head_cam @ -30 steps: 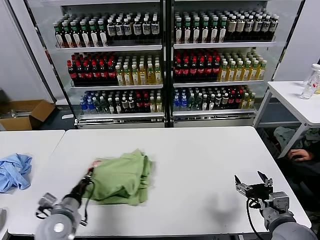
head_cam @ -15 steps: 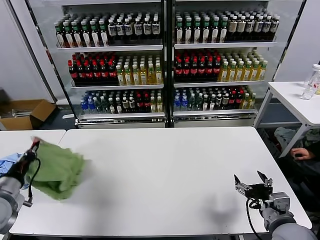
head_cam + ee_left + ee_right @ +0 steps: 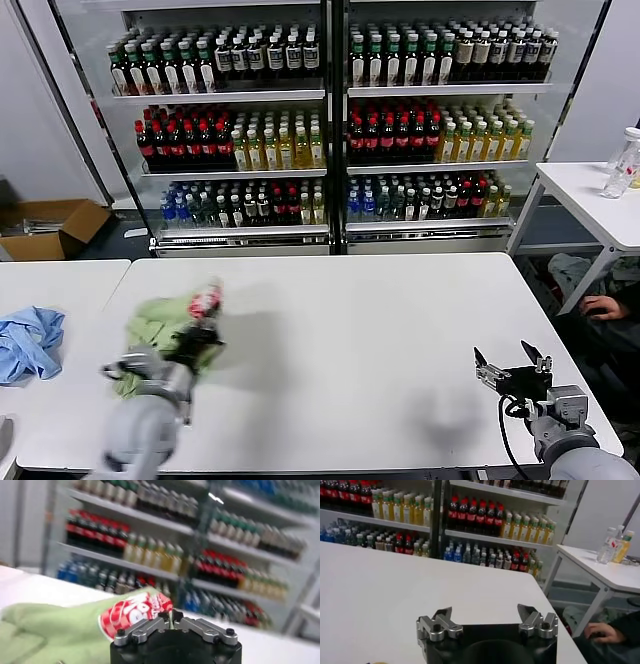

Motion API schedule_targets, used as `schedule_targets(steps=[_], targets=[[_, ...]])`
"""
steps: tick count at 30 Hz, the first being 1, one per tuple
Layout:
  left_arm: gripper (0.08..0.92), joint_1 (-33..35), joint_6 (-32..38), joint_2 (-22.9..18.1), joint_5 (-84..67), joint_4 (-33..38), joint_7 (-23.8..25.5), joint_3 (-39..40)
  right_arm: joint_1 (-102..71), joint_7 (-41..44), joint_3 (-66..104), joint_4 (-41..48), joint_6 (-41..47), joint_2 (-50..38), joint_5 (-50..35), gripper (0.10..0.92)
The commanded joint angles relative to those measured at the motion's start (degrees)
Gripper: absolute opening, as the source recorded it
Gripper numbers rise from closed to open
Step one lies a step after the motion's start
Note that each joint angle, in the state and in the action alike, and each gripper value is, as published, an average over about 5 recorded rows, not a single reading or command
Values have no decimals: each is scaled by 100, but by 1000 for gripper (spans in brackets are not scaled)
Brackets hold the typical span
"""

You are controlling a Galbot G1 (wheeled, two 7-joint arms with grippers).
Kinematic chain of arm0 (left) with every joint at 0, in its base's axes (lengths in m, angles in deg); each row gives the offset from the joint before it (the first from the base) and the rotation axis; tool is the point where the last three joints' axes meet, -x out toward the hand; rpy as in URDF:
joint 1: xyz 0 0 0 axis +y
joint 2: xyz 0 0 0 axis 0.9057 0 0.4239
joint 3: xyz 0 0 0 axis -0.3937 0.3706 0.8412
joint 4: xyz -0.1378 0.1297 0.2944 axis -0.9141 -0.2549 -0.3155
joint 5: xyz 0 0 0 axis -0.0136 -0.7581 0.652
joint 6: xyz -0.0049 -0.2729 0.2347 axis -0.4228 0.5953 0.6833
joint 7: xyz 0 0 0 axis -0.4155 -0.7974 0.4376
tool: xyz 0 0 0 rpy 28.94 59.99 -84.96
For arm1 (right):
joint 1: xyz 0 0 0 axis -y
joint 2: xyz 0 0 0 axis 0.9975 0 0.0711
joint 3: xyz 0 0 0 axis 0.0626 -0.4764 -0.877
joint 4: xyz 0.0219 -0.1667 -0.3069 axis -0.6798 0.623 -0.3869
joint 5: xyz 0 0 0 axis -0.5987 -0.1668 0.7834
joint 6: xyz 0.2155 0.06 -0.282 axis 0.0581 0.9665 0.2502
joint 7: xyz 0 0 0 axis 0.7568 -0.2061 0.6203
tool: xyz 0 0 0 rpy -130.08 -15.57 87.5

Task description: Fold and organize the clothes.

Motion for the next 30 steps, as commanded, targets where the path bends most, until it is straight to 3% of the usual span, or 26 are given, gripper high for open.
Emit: schedule_targets(steps=[1,8,14,16,21,25,30], targets=[[98,-1381,63,-976,2095,-1120,207,2650,-28,14,108,28,-18,13,-36,823],[104,-1791,8,-1169,2214,-1565,90,2943,169,46,41,135,-35,-18,-82,823],[234,-1603,784,-1036,1643,-644,-817,3026,940,82,-575,276,-168,-66,-143,823],[286,-1405,918,-948,1451,-227,-894,2889,1382,58,-1050,354,-205,-11,-174,823],[433,-749,1134,-707,1180,425,-743,1761,2671,-180,-2661,737,-260,452,-349,823],[546,-290,1293,-408,1006,554,-792,548,3837,-521,-4211,1587,-258,1389,-482,823],[693,356,1410,-113,836,610,-880,-550,4341,-828,-4949,2604,-219,2326,-738,823]])
